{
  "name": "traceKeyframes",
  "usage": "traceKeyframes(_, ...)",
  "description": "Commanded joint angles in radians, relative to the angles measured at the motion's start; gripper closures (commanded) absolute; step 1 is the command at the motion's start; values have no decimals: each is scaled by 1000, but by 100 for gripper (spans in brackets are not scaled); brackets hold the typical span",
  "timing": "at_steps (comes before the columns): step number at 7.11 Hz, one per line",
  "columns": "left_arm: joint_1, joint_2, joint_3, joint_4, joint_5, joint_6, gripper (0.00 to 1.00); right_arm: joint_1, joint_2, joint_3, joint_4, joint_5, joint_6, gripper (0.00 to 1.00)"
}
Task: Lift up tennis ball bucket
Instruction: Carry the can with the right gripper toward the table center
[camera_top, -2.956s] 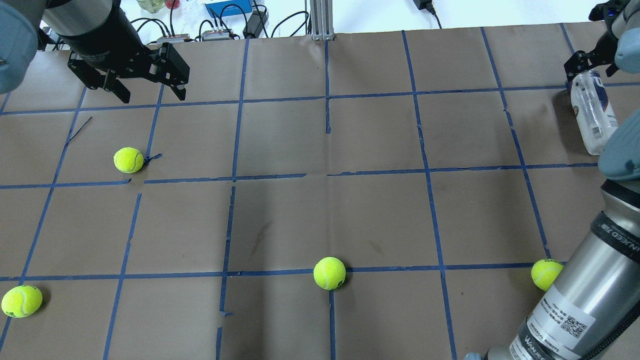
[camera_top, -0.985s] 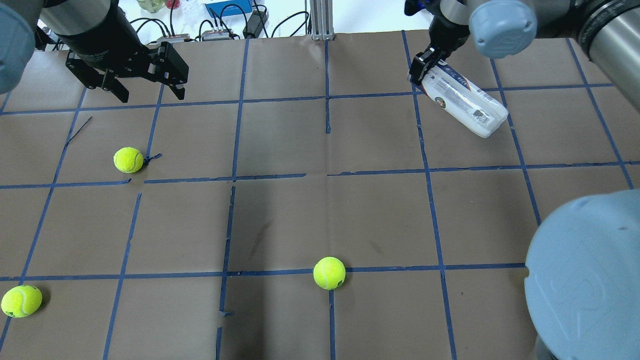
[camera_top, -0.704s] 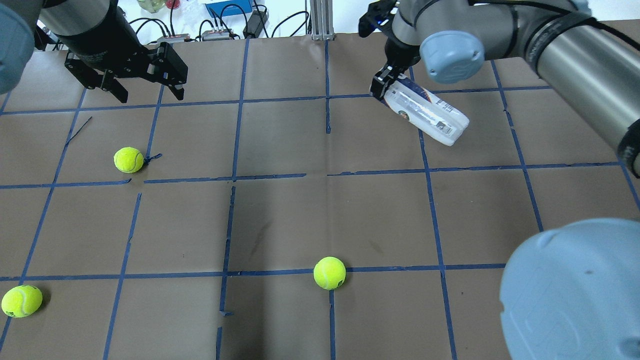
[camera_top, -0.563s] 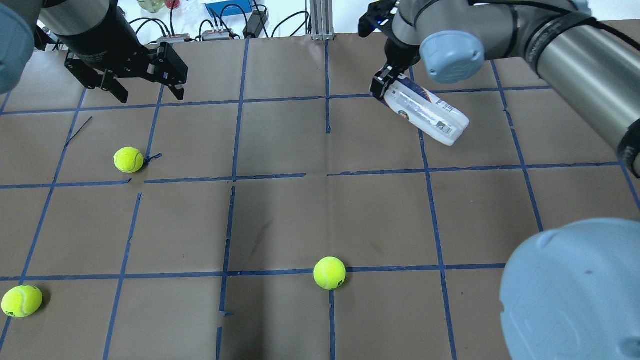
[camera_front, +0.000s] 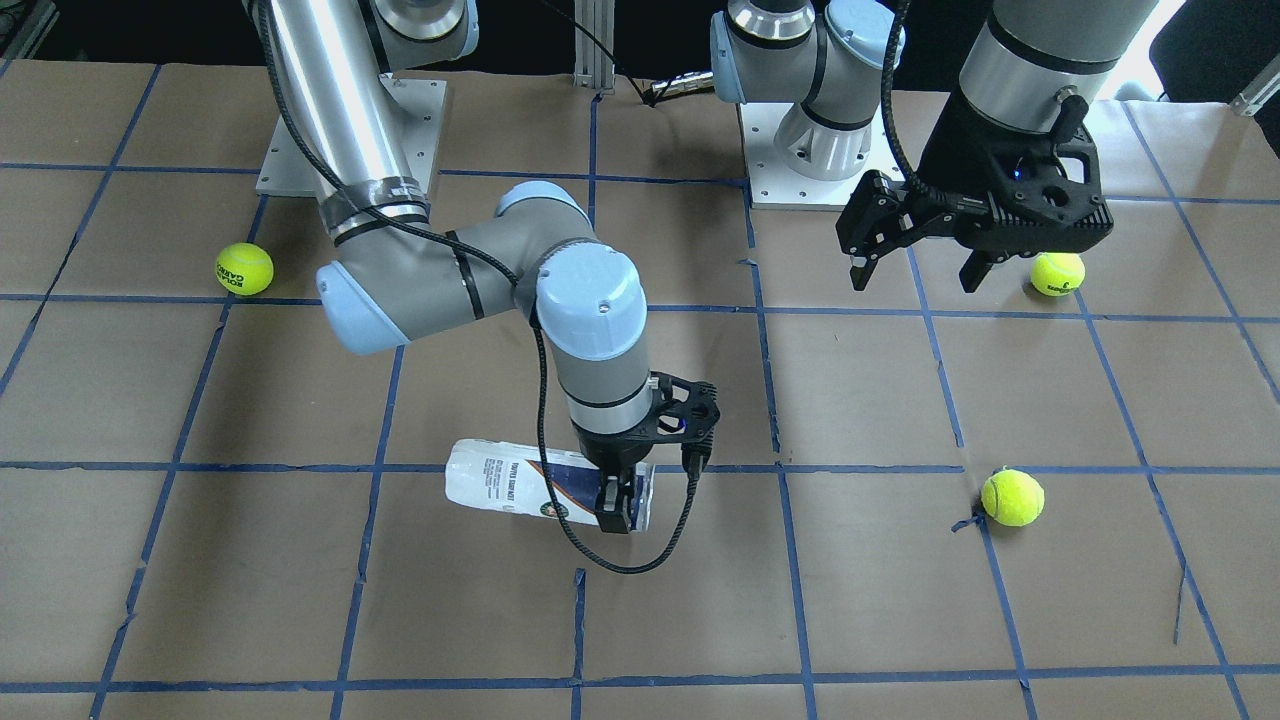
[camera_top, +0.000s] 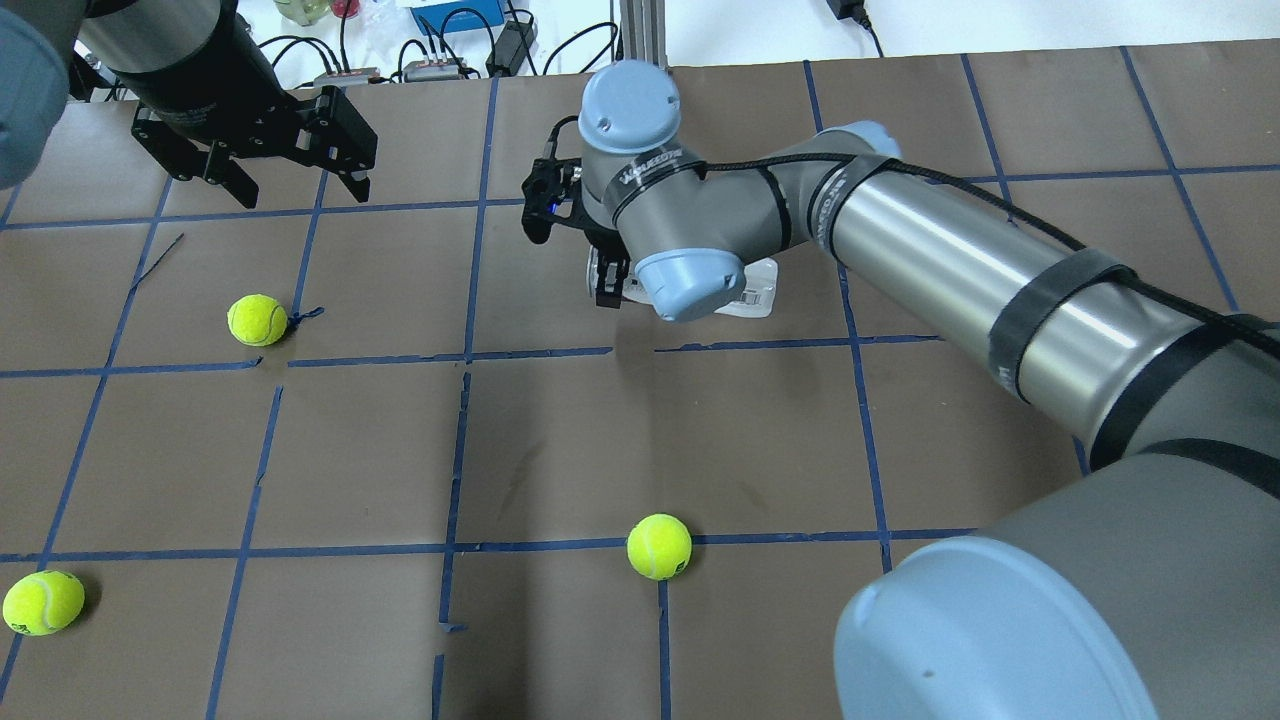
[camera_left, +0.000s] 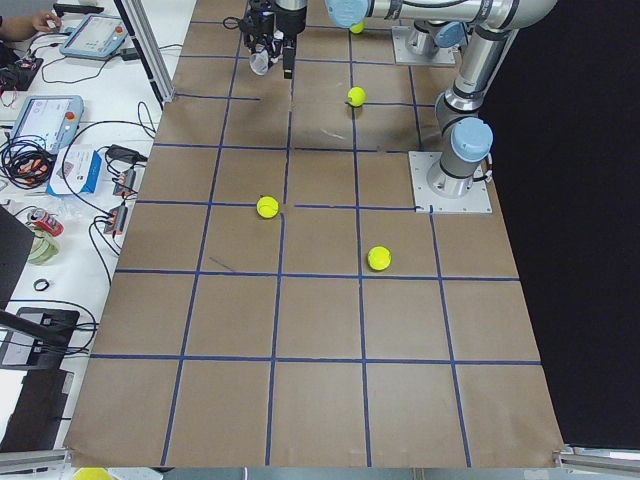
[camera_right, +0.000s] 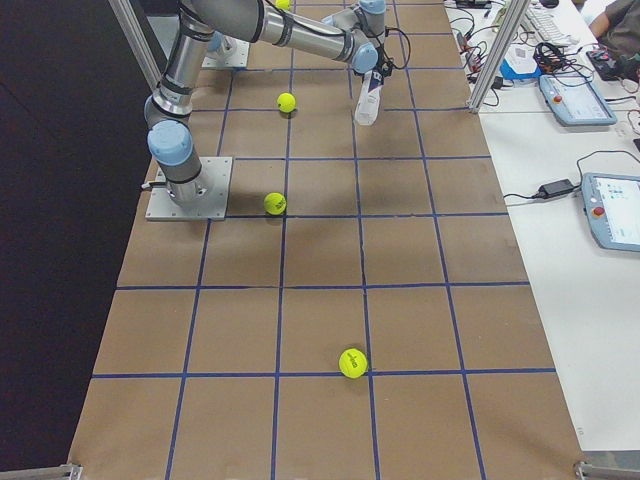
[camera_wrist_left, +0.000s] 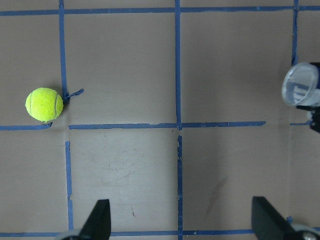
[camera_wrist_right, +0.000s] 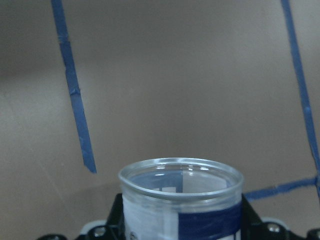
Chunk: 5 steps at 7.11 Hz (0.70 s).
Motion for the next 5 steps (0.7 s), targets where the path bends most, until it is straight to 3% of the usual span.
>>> traceKeyframes(1, 0, 0, 1, 0, 0, -1, 0, 87, 50, 11, -99, 44, -72, 67)
traceKeyframes(3, 1, 8, 4, -8, 1, -8, 0, 119, 47, 14, -96, 38, -69, 64)
traceKeyframes(4, 0, 9, 4, -8, 1, -7, 0, 119, 47, 16, -94, 45, -62, 29)
traceKeyframes(5, 1, 9, 3, -8, 3, -7, 0, 118, 47, 28, -96, 35, -45, 0)
